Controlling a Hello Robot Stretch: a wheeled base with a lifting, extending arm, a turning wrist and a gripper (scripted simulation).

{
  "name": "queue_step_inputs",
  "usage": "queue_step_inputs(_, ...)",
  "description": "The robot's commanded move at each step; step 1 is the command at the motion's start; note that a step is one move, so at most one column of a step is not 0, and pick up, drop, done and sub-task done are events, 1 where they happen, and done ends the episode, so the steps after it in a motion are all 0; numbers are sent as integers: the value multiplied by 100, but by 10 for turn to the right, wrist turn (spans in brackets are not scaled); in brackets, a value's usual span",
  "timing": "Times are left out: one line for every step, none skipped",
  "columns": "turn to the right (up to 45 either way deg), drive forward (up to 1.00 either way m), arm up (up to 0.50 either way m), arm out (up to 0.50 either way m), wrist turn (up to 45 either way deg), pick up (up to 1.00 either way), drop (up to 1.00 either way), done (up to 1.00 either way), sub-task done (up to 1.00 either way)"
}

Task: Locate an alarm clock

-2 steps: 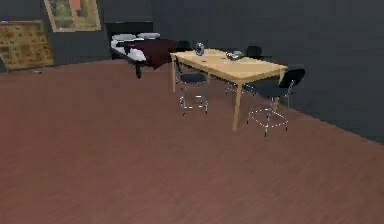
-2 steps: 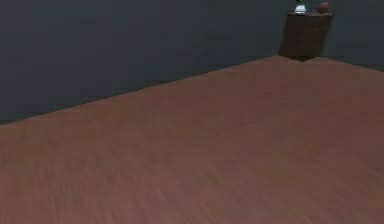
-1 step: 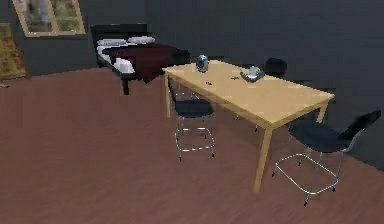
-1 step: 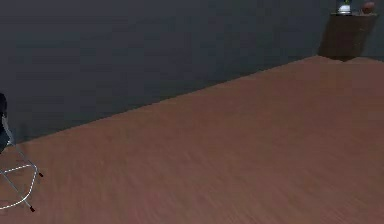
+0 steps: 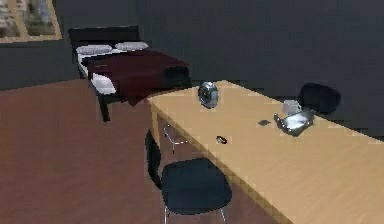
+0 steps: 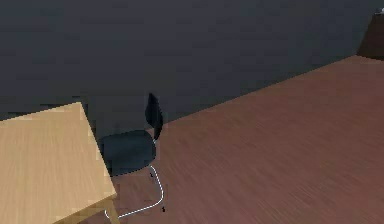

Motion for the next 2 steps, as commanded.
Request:
queue_step_inputs(-90,0,0,0,0,0,0,0,0)
queue_step_inputs(0,15,0,0,0,0,0,0,0)
